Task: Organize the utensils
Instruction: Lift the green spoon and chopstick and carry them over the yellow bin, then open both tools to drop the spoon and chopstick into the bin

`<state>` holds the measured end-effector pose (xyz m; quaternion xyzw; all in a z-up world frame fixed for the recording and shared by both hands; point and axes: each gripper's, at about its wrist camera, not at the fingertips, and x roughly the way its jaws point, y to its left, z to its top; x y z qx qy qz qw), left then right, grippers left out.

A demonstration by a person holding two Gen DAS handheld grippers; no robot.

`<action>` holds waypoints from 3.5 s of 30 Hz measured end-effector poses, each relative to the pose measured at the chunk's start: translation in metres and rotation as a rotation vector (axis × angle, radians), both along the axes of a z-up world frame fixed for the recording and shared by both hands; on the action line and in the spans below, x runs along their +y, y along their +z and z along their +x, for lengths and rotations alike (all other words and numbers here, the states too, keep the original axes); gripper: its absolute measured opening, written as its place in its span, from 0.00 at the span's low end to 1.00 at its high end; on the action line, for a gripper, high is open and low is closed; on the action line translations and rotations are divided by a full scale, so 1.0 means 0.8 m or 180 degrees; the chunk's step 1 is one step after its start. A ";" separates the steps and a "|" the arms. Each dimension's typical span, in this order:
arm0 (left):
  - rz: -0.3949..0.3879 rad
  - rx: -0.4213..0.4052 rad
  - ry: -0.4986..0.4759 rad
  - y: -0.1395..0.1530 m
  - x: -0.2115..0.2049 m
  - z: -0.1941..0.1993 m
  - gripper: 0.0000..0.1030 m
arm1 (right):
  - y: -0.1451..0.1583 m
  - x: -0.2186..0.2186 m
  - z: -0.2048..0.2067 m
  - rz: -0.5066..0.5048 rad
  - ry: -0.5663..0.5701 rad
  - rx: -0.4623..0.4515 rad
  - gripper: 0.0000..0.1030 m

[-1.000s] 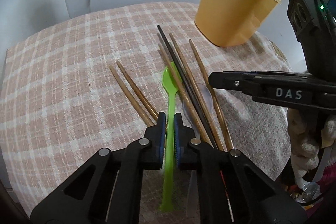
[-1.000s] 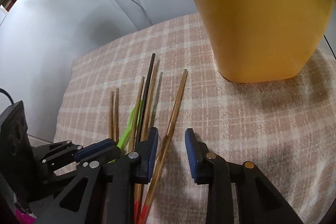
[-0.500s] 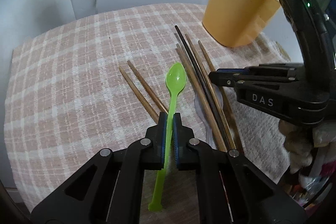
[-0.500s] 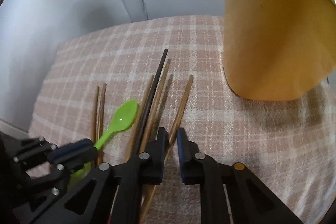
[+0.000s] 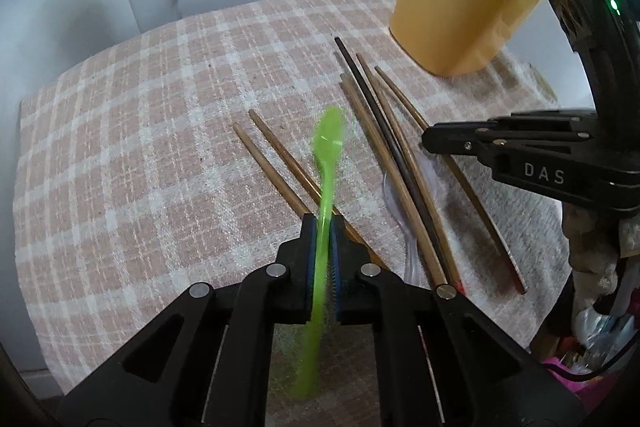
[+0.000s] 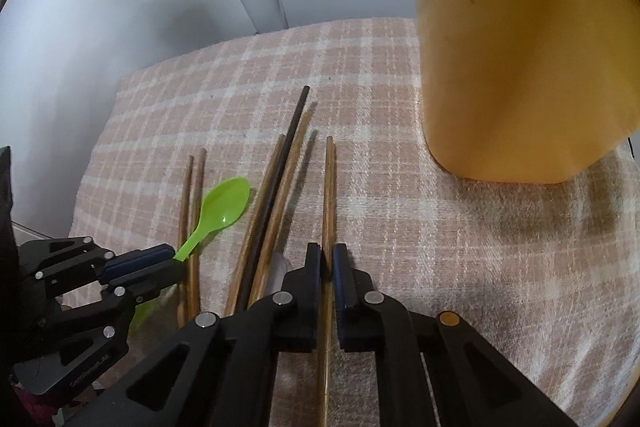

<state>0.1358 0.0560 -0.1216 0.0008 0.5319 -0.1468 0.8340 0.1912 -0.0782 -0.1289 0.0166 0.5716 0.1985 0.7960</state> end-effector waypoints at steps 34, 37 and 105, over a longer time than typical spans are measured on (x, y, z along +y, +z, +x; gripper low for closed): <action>-0.1647 -0.1023 0.0590 0.118 0.028 -0.044 0.03 | 0.161 -0.090 -0.091 0.0732 -0.0140 -0.1074 0.03; -0.1707 -0.1097 0.0537 0.129 0.016 -0.037 0.03 | 0.174 -0.110 -0.096 0.0813 -0.0217 -0.1151 0.03; -0.1138 -0.2012 0.0381 0.173 -0.179 0.119 0.03 | 0.241 -0.250 0.018 0.1020 -0.0863 -0.1619 0.03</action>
